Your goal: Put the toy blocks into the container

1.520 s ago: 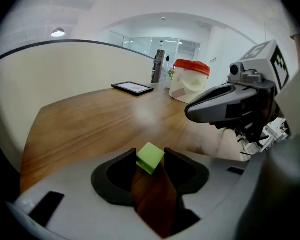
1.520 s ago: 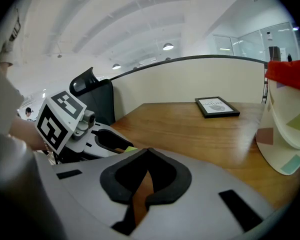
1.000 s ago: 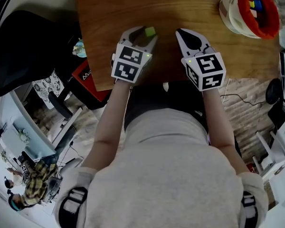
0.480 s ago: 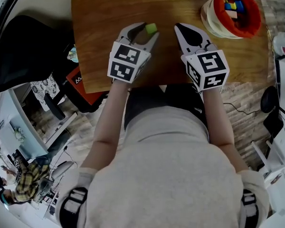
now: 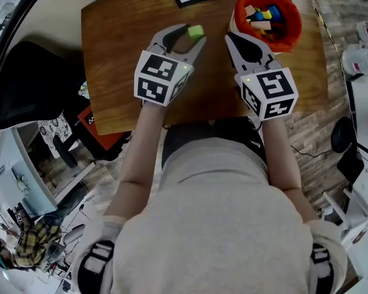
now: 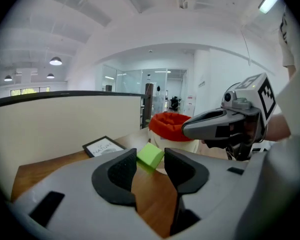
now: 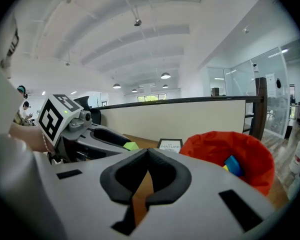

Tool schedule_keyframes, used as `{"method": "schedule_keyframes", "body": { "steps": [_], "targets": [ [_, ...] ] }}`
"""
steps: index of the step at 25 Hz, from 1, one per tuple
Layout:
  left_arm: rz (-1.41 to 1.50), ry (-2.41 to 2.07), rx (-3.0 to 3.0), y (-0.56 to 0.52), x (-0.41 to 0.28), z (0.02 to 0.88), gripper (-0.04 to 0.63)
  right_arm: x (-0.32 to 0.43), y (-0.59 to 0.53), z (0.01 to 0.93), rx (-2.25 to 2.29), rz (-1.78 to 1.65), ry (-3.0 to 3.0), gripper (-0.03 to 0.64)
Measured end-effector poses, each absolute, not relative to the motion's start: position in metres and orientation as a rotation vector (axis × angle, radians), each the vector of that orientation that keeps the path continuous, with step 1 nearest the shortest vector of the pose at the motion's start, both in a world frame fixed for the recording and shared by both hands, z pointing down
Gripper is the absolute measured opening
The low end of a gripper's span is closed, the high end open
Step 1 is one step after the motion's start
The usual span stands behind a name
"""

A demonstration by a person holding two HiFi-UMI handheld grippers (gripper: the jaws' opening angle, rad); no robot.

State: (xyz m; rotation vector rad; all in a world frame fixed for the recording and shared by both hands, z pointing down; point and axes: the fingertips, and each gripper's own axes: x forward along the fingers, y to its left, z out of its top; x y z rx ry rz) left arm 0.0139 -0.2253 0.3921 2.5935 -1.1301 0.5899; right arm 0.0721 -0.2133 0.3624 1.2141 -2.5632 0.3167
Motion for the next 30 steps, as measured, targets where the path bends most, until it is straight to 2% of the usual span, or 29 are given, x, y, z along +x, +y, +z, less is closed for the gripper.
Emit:
{"method": "schedule_keyframes", "body": {
  "steps": [13,30],
  "targets": [
    [0.508,-1.112,2.736,-0.253,0.106,0.330,0.187,0.163,-0.230,0.329,1.359,0.254,-2.585,0.011],
    [0.611,-1.010,2.825,-0.264,0.189,0.324,0.187,0.239,-0.244,0.329,1.484,0.262,-2.544,0.011]
  ]
}}
